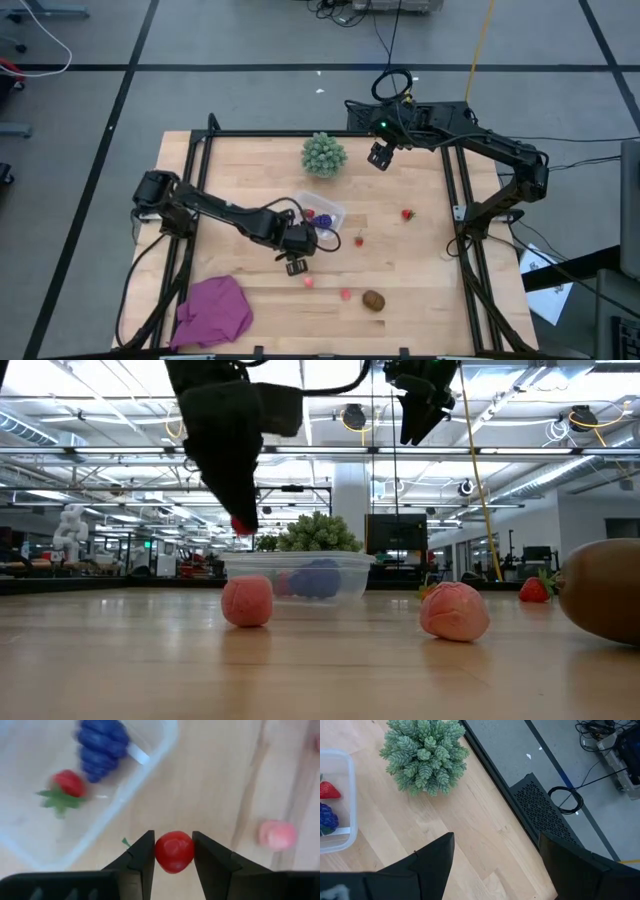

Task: Pick and placing Produce into tupperware
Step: Put the cherry into the transparent bin

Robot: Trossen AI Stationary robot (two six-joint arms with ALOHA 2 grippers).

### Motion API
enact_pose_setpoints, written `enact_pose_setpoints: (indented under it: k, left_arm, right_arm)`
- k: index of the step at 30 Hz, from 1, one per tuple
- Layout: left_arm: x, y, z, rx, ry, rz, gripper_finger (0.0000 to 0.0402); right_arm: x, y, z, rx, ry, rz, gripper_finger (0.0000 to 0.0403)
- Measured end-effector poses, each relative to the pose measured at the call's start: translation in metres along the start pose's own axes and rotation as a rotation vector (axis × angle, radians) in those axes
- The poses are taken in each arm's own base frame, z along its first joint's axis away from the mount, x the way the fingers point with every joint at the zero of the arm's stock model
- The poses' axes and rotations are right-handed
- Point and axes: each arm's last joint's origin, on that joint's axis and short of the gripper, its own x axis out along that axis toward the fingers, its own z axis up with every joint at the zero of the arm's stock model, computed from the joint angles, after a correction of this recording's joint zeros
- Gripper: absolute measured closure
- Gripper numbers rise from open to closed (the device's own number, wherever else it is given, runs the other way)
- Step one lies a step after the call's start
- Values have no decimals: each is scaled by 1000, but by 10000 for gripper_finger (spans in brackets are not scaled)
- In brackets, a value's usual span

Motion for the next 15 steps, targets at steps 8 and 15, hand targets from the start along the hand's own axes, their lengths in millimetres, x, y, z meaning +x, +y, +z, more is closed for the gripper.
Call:
enact_pose_setpoints:
  k: [8, 15]
  left_arm:
    - [-30, 21, 31, 90, -89, 93, 282]
    - [-27, 59, 42, 49, -58, 148, 282]
  right_arm:
    - [0, 0, 0, 0, -1, 0, 121]
    - [0, 0, 0, -1, 2, 0, 121]
